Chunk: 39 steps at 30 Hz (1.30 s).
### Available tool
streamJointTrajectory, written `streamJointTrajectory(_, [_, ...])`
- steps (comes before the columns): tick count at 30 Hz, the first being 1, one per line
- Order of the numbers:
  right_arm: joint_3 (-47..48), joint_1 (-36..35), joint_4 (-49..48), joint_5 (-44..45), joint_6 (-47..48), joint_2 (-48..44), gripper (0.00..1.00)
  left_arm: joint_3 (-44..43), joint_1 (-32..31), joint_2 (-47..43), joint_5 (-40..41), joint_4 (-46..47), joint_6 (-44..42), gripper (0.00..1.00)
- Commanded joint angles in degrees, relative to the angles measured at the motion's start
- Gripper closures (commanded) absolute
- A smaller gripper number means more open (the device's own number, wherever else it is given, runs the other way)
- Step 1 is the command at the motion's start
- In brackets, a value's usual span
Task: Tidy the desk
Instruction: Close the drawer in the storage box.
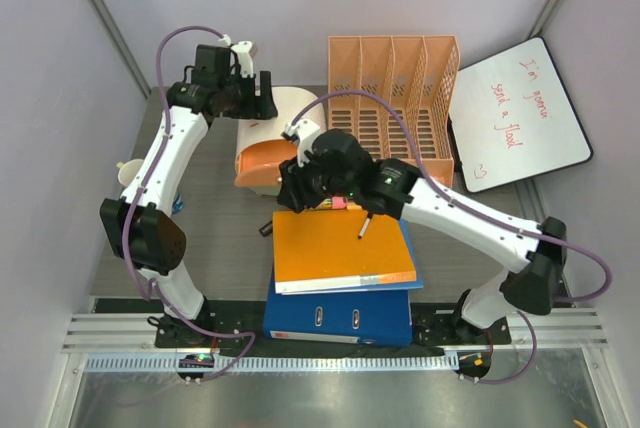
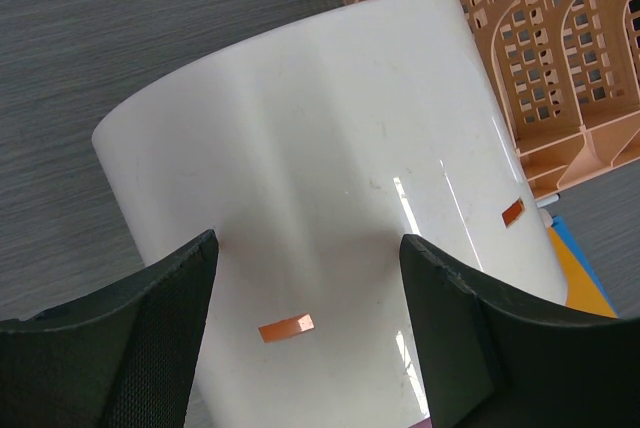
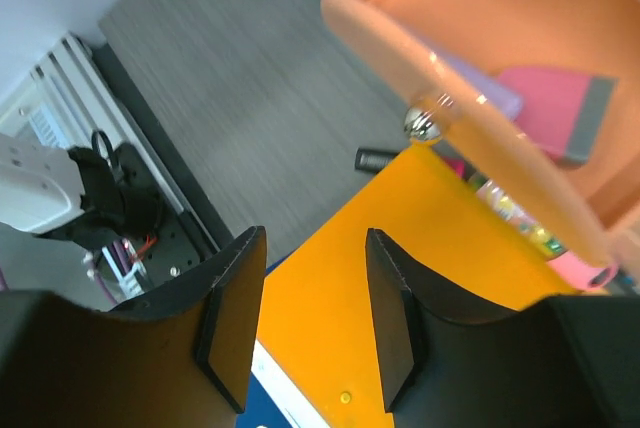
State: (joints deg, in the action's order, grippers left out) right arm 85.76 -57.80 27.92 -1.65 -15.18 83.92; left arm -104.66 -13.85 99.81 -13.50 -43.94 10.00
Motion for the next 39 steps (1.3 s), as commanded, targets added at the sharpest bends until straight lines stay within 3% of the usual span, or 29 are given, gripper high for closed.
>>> streamJointTrajectory(1, [0.64, -0.38, -2.96, -4.77, -4.25, 3.0, 0.5, -0.98, -0.13, 0.39, 0.4, -0.44, -1.3, 0.26])
streamJointTrajectory(25, [6.7, 0.5, -9.2, 8.41, 7.79, 16.8, 0.52, -0.02, -0.13, -1.37, 0.93, -1.14, -3.32, 0.27])
streamJointTrajectory(39, [12.94, 4.98, -10.52, 6.84, 11.05, 21.72, 0.52, 1.3, -0.13, -1.64, 0.49, -0.79, -3.67, 0.27])
